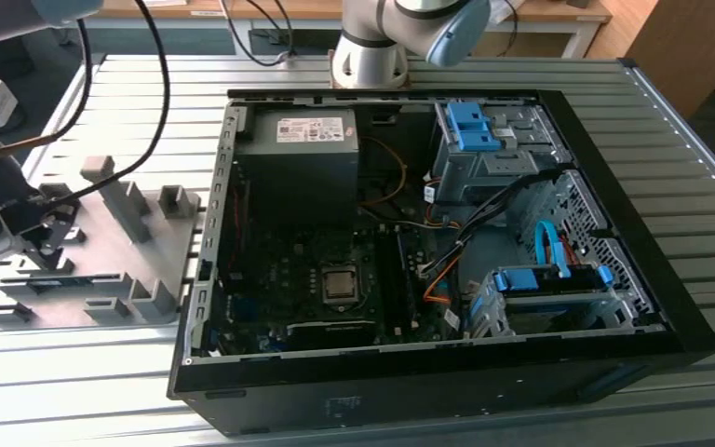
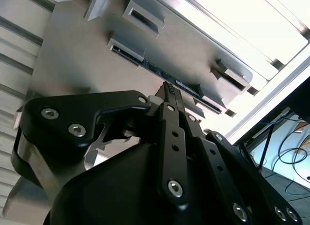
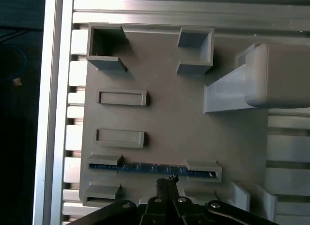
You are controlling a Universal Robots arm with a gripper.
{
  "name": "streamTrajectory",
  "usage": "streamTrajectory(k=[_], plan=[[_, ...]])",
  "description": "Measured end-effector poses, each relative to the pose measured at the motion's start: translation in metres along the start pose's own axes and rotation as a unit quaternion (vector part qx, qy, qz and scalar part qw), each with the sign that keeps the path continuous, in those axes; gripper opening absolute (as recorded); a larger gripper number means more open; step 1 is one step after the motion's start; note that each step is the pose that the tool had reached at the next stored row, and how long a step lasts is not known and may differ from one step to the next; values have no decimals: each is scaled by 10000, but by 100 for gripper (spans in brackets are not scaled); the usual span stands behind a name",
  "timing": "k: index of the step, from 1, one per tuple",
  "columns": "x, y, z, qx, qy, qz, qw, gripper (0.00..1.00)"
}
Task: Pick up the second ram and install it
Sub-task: 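Reach for the second ram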
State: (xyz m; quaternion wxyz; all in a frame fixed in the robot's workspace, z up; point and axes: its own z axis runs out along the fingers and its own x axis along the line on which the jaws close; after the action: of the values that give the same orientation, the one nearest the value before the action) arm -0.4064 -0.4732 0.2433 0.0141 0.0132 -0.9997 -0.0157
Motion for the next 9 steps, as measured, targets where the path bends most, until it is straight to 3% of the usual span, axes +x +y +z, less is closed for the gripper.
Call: streamTrajectory(k=[9], plan=[[9,65,164,21,2,-1,10000,10]])
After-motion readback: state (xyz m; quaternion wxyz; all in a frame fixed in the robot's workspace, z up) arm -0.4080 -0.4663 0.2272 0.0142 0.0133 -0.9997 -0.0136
